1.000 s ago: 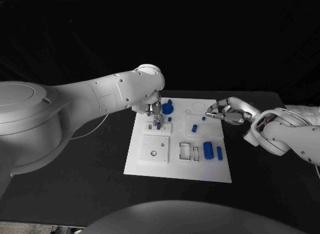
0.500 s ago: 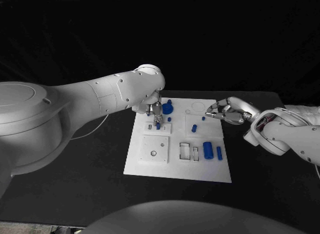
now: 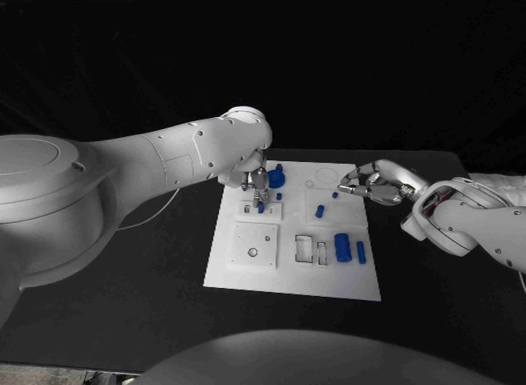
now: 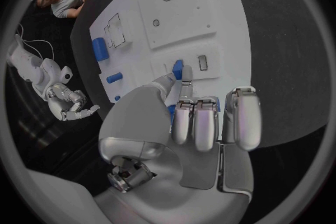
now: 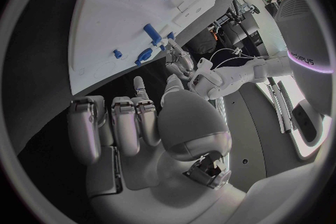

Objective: Assemble the parts on the task board

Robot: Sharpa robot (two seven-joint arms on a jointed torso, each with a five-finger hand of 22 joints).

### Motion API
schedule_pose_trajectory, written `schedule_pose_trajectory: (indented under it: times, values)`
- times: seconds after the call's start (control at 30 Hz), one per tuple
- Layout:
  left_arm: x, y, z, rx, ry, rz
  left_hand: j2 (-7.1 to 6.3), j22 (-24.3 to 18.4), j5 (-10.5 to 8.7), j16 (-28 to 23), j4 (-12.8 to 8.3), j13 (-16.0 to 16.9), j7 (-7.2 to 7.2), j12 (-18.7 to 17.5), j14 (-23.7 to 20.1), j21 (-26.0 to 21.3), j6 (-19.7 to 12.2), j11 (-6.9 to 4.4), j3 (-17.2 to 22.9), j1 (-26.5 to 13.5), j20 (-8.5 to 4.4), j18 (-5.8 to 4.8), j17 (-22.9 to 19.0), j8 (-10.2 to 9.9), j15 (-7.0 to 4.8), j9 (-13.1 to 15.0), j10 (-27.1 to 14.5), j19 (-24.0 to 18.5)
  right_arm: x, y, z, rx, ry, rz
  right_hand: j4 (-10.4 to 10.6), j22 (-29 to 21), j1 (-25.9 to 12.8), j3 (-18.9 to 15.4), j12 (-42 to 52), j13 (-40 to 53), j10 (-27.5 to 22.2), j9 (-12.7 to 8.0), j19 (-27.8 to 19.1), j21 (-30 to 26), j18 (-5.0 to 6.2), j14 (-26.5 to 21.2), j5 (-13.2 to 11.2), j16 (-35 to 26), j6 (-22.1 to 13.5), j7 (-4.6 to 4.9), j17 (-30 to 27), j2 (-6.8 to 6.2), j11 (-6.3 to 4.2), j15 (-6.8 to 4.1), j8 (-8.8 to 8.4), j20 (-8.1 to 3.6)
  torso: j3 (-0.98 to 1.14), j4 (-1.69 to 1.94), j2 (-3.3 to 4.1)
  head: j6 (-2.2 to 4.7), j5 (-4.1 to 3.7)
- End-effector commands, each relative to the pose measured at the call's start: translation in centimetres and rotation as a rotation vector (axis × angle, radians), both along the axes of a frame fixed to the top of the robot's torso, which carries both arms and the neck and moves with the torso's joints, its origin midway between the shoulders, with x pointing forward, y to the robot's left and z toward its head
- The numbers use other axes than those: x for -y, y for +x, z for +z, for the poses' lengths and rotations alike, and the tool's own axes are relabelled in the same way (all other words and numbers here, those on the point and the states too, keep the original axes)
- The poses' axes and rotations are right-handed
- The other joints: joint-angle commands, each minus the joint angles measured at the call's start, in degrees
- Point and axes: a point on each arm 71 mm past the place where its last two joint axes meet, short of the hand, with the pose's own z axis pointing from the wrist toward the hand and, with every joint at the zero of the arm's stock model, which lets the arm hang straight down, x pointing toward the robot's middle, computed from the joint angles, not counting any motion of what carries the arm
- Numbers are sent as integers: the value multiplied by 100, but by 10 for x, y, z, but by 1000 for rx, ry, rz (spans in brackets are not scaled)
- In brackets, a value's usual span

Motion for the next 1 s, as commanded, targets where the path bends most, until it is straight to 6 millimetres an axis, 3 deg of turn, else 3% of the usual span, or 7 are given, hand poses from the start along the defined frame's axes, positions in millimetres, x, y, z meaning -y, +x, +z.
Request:
schedule_pose_trajectory:
  times: [0.03, 0.23, 0.57, 1.0]
  values:
    - [-10, -1, 1, 9, 137, 86, -74, 1290, 11, 14, -71, 1501, -27, 14, 594, -29, -5, -38, 104, 2, -31, 29, 1508, 24, -50, 22, 586, 261, -1, 0, 0, 0, -1, 12, -2, 1354, -13, -17, -35, 1495, 637, -8, 273, -30, 38, 607, 31, 20, 32, 17, 1510, 55, -5, 37, 10, 42, 2, -4, -2, -1, 6]
    - [-10, -1, 1, 16, 132, 93, -136, 1291, 11, 14, -264, 1501, -30, 14, 594, -31, -24, -42, 296, 15, -36, 29, 1508, 43, -55, 73, 586, 265, 0, 0, 0, -1, -2, 9, -4, 1348, -10, -19, -35, 1495, 637, -8, 261, -43, 42, 607, 32, 20, 36, 17, 1510, 54, -4, 37, 11, 43, 0, 1, -3, -1, 14]
    - [-12, -2, 1, 56, 120, 126, -160, 1305, -21, 14, -379, 1501, -47, 14, 594, 13, 14, -58, 406, -3, -47, 19, 1508, 90, -71, 127, 586, 292, 0, 0, 0, -2, -5, 5, -7, 1336, -5, -21, -35, 1495, 637, -9, 235, -71, 51, 607, 35, 20, 43, 18, 1510, 53, -1, 39, 13, 43, 5, 3, -11, -1, 1]
    - [-18, -12, -3, 128, 116, 115, -168, 1291, -39, 14, -457, 1501, -50, 14, 594, -28, -14, -70, 487, -43, -65, 28, 1508, 110, -89, 169, 586, 281, 3, 2, -1, -2, -15, -7, -14, 1322, 8, -27, -35, 1495, 637, -13, 207, -102, 61, 607, 41, 20, 48, 20, 1510, 47, 4, 42, 13, 45, 30, 35, -47, -1, 10]
